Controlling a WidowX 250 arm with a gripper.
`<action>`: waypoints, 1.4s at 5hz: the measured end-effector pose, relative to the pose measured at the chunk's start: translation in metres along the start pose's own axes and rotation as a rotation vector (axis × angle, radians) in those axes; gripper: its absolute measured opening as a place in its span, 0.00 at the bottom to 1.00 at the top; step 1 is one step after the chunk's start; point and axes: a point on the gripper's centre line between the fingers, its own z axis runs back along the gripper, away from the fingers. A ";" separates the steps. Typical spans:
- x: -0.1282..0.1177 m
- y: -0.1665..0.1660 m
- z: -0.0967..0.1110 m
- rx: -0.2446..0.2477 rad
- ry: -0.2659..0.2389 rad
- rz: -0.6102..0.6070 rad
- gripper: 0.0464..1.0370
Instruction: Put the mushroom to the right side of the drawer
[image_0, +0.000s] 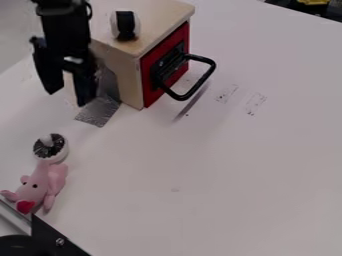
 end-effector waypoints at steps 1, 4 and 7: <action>-0.018 -0.005 -0.022 -0.008 0.033 -0.067 0.96; -0.051 -0.003 -0.037 0.077 0.009 -0.105 0.96; -0.042 0.009 -0.055 0.079 0.068 -0.050 0.72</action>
